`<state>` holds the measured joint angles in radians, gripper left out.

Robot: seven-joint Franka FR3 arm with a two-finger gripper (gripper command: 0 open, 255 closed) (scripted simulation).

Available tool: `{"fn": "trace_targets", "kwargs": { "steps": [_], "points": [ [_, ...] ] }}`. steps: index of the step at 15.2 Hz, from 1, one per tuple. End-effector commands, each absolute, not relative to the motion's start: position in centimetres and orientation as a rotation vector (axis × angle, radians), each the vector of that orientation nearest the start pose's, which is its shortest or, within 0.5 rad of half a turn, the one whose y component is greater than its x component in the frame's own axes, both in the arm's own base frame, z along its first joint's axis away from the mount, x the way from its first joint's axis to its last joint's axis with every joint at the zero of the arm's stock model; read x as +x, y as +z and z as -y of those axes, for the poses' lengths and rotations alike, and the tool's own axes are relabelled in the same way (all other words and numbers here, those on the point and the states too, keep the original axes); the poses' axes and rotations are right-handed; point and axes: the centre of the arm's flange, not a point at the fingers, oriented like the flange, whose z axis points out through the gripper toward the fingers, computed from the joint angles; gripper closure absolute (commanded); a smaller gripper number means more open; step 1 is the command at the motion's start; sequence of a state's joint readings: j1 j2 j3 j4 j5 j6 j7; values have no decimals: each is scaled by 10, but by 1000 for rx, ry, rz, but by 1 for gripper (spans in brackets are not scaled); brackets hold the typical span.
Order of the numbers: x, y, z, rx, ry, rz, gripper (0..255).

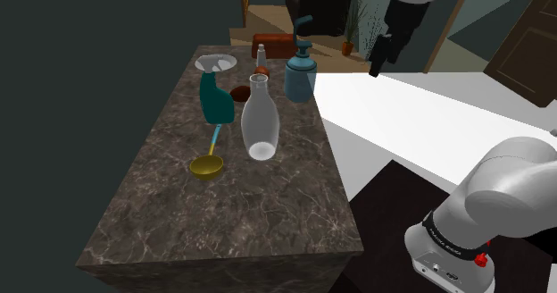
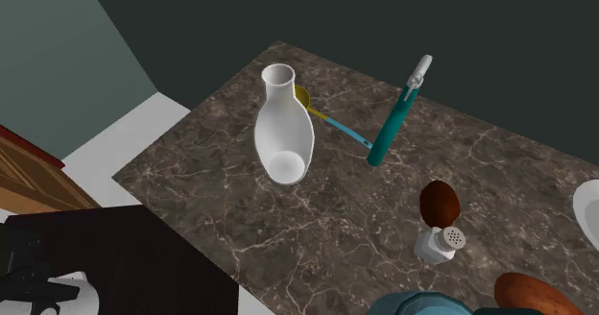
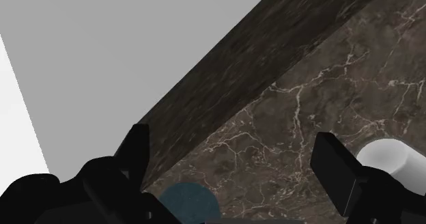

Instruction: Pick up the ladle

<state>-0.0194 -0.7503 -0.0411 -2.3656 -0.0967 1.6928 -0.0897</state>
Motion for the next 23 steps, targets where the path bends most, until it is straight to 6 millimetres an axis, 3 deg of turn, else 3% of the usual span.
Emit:
{"fn": "trace_targets", "kwargs": {
  "steps": [1, 12, 23],
  "points": [
    [327, 586, 33, -3212, -116, 76, 0],
    [369, 520, -80, -3131, -75, -240, 0],
    [431, 462, -187, -3019, -35, -538, 0]
  ]
}}
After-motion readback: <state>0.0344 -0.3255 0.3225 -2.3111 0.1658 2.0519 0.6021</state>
